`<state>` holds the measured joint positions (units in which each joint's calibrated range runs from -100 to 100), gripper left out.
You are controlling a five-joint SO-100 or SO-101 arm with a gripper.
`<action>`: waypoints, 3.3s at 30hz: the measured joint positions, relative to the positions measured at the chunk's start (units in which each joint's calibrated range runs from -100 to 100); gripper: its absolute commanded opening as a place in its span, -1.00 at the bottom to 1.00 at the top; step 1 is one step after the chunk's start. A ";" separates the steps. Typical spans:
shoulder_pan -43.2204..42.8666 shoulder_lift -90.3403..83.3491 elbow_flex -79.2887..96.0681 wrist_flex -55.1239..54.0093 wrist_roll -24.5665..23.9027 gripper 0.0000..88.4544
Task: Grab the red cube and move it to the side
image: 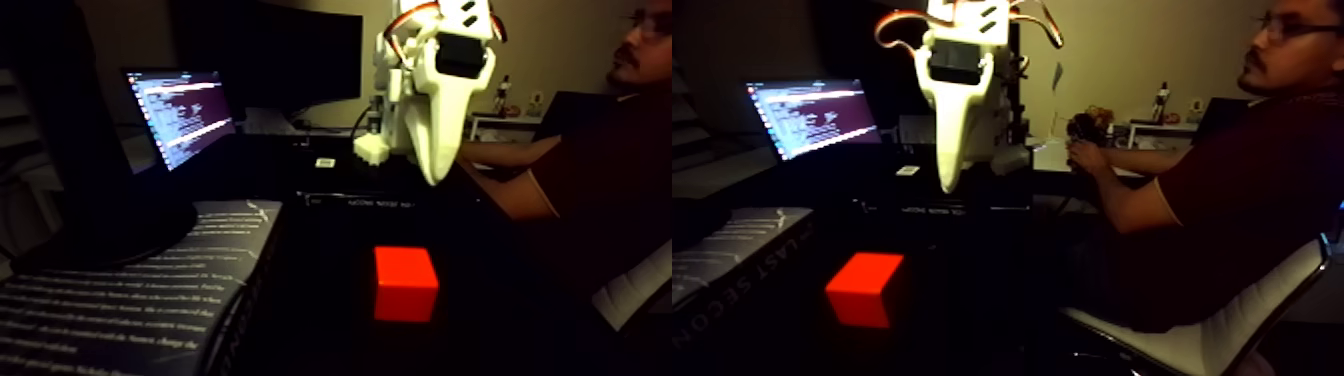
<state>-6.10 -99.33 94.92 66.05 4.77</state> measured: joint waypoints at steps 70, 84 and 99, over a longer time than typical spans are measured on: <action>10.89 98.70 -73.23 11.51 37.97 -0.31; 10.66 103.83 -73.96 3.02 32.04 -0.29; 10.97 104.08 -77.50 3.02 39.96 -0.29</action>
<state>4.86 4.75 17.42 69.07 44.73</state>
